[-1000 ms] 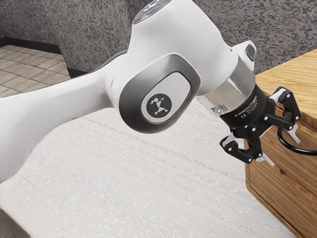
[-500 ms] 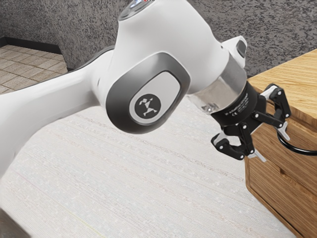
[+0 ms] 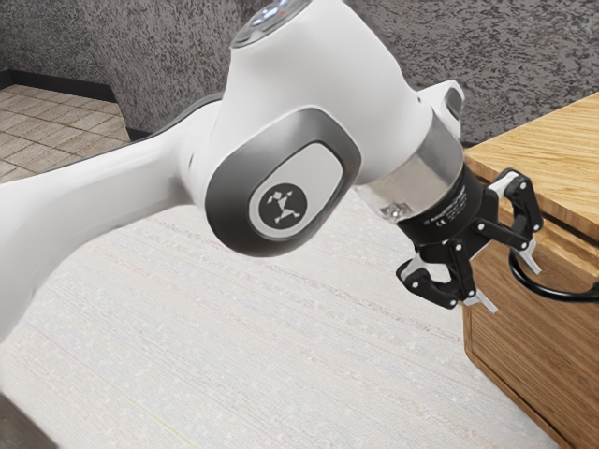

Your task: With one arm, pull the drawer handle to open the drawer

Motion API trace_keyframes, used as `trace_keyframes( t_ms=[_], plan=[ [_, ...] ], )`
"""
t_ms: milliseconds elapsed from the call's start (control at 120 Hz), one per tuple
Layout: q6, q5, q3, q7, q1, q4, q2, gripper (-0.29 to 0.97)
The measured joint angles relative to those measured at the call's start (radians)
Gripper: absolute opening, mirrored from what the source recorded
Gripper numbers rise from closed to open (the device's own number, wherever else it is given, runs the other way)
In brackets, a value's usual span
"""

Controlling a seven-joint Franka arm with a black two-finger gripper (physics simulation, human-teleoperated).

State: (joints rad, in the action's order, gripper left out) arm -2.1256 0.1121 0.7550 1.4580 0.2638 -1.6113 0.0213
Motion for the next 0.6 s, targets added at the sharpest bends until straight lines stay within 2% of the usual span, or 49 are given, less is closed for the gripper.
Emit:
trace_keyframes(
  t_ms=[150,600],
  plan=[
    [0.001,0.003,-0.026,0.001,-0.029,-0.037,-0.021,0.3],
    [0.007,0.03,-0.014,0.004,-0.008,-0.119,-0.133,0.3]
  ],
)
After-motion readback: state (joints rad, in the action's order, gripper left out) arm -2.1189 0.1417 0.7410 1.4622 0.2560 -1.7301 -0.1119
